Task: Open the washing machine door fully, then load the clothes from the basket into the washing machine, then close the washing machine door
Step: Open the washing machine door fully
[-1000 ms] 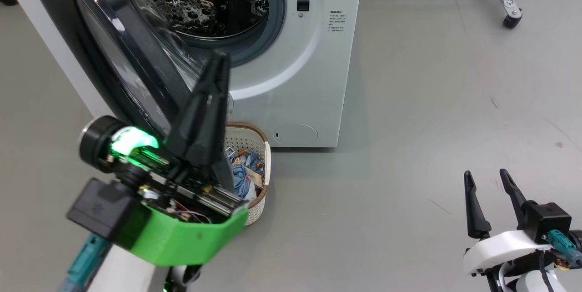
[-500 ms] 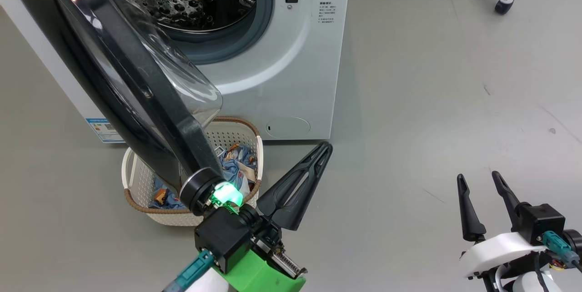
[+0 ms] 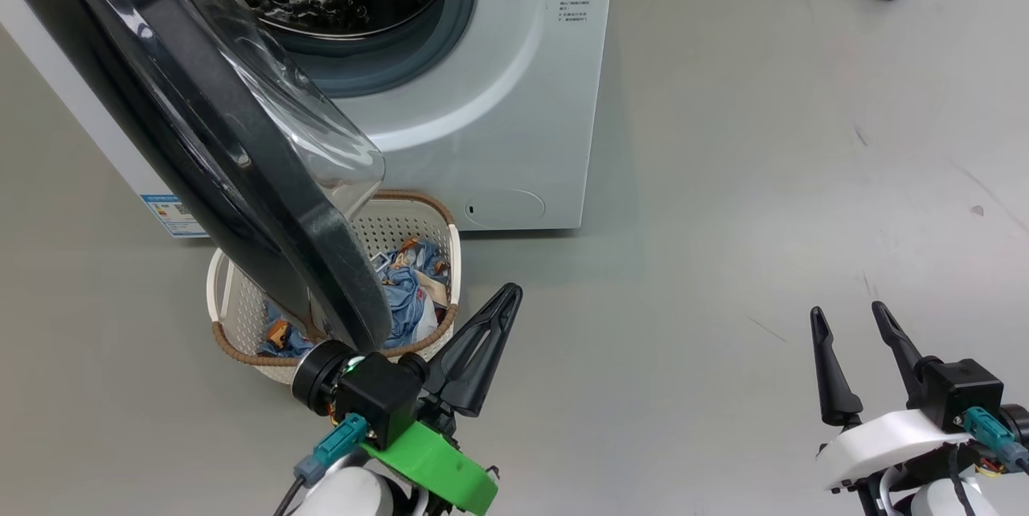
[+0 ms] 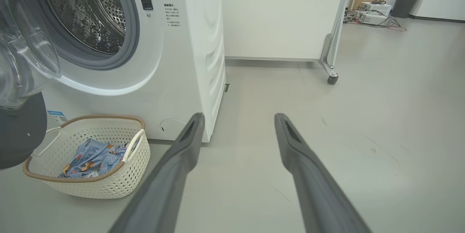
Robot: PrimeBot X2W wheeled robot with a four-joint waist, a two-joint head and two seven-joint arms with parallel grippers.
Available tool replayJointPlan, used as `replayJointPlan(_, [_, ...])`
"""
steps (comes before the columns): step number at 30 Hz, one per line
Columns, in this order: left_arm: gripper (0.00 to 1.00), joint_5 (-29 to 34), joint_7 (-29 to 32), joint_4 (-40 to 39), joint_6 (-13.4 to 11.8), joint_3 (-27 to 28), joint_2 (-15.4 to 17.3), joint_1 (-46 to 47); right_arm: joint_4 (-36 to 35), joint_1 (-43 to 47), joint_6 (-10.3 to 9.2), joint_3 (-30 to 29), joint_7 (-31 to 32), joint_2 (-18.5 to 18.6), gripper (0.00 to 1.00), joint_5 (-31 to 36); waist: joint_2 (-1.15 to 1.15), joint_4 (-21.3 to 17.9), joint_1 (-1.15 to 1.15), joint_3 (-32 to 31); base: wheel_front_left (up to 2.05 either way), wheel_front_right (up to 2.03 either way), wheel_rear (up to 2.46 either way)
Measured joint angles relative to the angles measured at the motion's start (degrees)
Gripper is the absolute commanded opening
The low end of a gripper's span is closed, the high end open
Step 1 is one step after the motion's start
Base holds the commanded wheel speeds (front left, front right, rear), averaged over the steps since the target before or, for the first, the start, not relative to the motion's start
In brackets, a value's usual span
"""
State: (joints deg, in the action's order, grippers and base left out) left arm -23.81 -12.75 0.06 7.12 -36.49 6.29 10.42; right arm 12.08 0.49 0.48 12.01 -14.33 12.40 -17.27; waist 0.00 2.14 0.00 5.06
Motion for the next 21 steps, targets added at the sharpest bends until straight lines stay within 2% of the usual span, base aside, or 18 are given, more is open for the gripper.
replayJointPlan(8, [0.0, -1.4, -0.5, 5.2, 0.0, 2.6, -0.4, 0.2, 0.0, -0.4, 0.51, -0.7, 0.0, 0.0, 1.0, 0.2, 0.0, -0.2, 0.0, 1.8, 0.0, 0.0, 0.0])
replayJointPlan(21, [0.0, -2.5, -1.5, 9.0, 0.0, 6.6, -1.2, 3.9, 0.5, -1.4, 1.2, -1.1, 0.0, 0.0, 1.0, 0.4, 0.0, -0.2, 0.0, 3.1, 0.0, 0.0, 0.0])
